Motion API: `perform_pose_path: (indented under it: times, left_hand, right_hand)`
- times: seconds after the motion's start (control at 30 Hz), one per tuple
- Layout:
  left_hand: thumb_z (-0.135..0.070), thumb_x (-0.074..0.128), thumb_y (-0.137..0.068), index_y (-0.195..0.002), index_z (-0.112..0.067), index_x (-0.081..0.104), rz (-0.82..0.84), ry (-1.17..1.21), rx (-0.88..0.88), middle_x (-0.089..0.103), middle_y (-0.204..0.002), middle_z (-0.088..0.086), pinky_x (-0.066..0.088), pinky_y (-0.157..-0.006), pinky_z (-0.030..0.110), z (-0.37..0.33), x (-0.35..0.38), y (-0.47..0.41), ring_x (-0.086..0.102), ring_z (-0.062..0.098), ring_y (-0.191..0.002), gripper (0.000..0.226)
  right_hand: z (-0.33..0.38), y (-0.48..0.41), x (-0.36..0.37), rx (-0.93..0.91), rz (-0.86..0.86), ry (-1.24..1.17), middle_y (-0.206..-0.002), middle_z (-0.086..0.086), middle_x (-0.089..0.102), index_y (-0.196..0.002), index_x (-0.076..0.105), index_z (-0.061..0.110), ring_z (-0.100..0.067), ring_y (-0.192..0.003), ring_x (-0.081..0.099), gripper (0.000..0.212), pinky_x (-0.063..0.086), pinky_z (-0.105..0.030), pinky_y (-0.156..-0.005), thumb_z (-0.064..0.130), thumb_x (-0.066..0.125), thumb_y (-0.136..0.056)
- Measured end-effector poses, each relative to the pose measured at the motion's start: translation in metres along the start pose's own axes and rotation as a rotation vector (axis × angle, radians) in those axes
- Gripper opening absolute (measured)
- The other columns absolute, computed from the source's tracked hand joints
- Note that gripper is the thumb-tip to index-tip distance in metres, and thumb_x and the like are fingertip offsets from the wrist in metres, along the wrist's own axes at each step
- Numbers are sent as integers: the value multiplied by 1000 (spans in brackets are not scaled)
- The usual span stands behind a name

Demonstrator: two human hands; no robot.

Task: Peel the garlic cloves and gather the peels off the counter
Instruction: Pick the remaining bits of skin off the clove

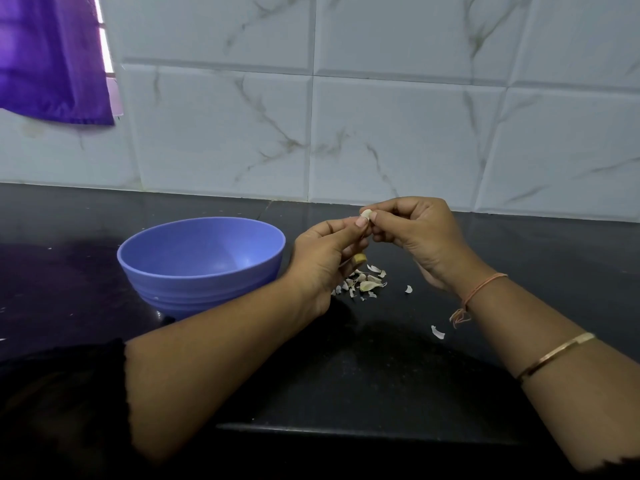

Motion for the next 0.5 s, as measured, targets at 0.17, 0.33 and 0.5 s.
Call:
perform_pose_path:
  times: [0.17,0.33,0.5]
  left_hand:
    - [-18,67,-83,-82,-15,63,8,-7,-29,66,-59,-8,50,-64,18,2,1,0,61,-1,-57,5]
    - [-18,66,-83,-82,-15,63,10,-10,-47,67,-62,-9,50,-62,17,3,0,-1,61,-1,-58,4]
    - [-18,64,-85,-81,-16,64,4,4,-60,66,-61,-10,50,-60,16,3,1,-1,60,0,-58,5]
  right_hand:
    - [-3,-1,1,18,8,1,-67,-4,66,-80,70,6,-5,-59,59,10,51,-16,-61,-1,63,-81]
    - [-4,-1,1,16,23,5,-67,0,68,-79,71,7,-6,-60,59,11,51,-16,-61,-1,63,-81]
    - [-5,-1,0,14,25,-13,-68,-4,67,-79,71,8,-6,-60,59,17,51,-16,-61,-4,59,-83]
Point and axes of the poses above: each hand's wrist, its own y-axis away from the middle knuckle, its own x-axis out of the palm, z = x × y, the point moved 6 cm from there along -y, towards the middle knuckle
